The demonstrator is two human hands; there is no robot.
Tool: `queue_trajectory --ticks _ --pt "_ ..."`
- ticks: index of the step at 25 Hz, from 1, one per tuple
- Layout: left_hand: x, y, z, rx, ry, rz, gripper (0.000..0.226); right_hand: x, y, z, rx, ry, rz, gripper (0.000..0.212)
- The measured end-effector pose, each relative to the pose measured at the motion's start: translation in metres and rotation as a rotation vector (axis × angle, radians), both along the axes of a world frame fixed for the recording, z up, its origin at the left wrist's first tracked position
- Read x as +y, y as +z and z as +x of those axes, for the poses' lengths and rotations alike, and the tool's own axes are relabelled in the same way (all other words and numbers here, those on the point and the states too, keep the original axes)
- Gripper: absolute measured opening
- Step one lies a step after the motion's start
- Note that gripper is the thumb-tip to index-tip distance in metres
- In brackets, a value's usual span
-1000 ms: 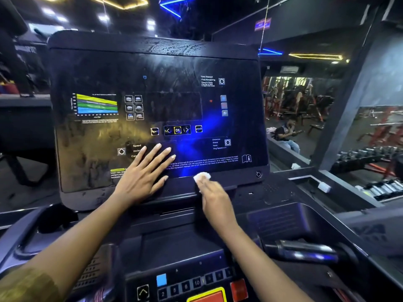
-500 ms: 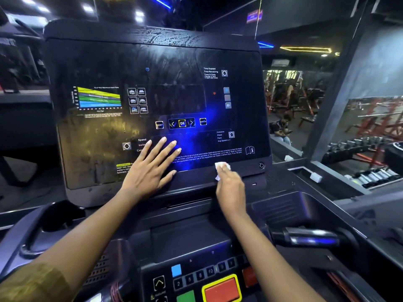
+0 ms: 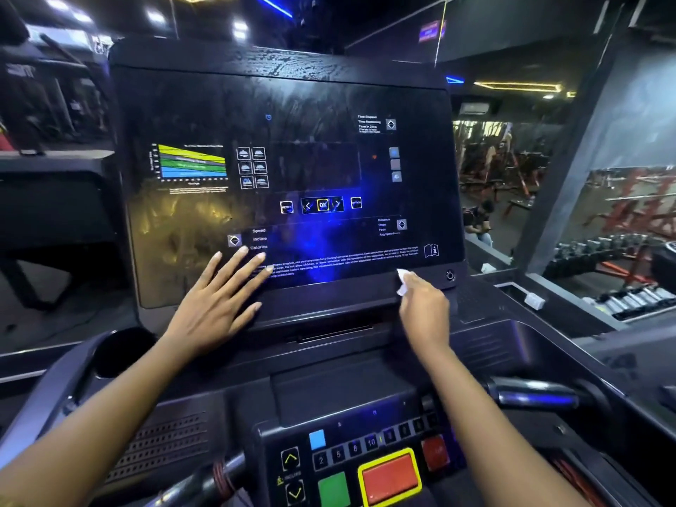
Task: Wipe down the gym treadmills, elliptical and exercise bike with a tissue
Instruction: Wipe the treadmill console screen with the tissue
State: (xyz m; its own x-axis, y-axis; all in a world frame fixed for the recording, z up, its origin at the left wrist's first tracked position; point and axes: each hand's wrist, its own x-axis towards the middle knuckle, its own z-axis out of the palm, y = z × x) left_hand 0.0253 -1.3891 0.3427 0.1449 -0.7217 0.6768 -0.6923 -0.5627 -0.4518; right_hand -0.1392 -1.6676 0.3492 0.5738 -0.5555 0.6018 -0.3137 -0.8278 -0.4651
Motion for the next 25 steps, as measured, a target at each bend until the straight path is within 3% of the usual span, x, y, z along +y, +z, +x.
queue_trajectory --ticks 2,4,9,15,17,19,22,25 --pt "0.011 -0.007 0.002 -0.047 0.013 0.028 0.054 0.002 -0.002 0.0 0.188 -0.074 0.087 0.031" --pt "0.011 -0.009 0.003 -0.067 0.035 0.033 0.054 0.018 -0.002 0.002 0.214 -0.06 0.099 0.028" --pt "0.01 -0.011 0.003 -0.079 0.062 0.035 0.053 0.067 -0.012 0.012 0.172 0.099 0.014 0.039" --pt "0.011 -0.01 0.002 -0.062 0.087 0.048 0.054 0.122 -0.014 0.022 -0.06 0.526 -0.085 0.039" --pt "0.01 -0.01 0.0 -0.064 0.084 0.039 0.054 0.087 -0.004 0.02 -0.249 0.446 -0.109 0.037" --pt "0.01 -0.01 0.0 -0.066 0.082 0.03 0.054 0.045 0.003 0.016 -0.297 0.235 -0.062 0.036" --pt "0.01 -0.011 0.0 -0.067 0.084 0.032 0.054 0.035 -0.007 0.025 -0.032 0.083 0.047 0.036" --pt "0.009 -0.011 0.0 -0.045 0.093 0.036 0.053 0.075 -0.021 0.039 0.023 0.169 -0.014 0.043"
